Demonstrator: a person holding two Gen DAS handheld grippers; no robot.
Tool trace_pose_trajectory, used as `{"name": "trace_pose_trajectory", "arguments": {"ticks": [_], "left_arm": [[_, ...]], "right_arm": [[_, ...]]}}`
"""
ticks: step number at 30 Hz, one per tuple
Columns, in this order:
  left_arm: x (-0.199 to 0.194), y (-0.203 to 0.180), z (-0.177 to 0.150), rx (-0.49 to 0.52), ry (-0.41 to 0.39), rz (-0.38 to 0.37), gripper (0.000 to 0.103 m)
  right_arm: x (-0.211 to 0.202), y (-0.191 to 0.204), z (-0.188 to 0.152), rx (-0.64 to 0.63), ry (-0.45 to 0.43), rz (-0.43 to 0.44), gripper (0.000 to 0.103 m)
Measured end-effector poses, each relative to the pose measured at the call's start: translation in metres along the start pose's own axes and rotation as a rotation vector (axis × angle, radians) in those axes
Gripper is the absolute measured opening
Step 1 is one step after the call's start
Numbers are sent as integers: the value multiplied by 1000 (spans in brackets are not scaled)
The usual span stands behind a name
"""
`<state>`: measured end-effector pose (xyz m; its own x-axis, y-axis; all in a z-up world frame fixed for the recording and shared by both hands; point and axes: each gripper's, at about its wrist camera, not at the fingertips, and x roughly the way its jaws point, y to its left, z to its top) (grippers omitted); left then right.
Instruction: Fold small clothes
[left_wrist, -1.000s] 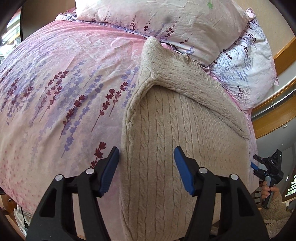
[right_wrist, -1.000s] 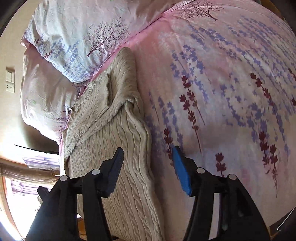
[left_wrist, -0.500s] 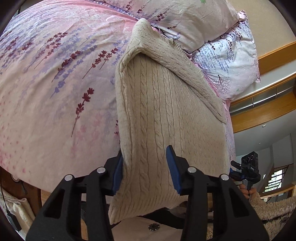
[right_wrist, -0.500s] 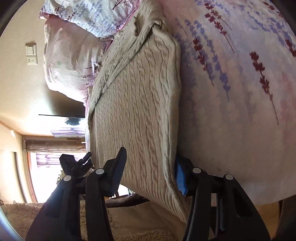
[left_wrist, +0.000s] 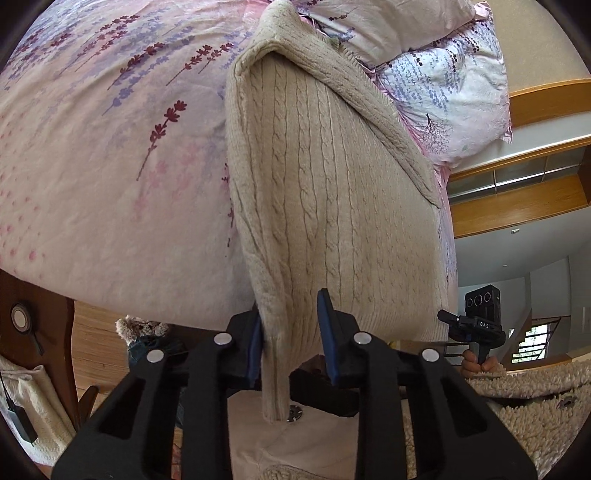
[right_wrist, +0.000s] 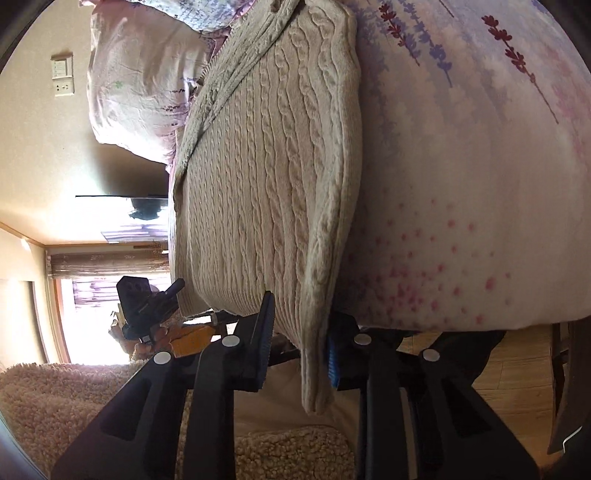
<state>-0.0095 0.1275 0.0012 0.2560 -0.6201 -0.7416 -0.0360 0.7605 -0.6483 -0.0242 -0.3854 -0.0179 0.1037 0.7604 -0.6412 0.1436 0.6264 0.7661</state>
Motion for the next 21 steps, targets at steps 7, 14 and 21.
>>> {"name": "trace_pose_trajectory", "arguments": {"ticks": [7, 14, 21], "left_arm": [[-7, -11, 1, 61, 22, -27, 7], [-40, -22, 36, 76, -177, -93, 7], [-74, -32, 81, 49, -379, -168, 6]], "right_arm": [[-8, 24, 8, -103, -53, -19, 8], [-42, 58, 39, -218, -250, -40, 8], [-78, 81, 61, -266, -487, -17, 8]]}}
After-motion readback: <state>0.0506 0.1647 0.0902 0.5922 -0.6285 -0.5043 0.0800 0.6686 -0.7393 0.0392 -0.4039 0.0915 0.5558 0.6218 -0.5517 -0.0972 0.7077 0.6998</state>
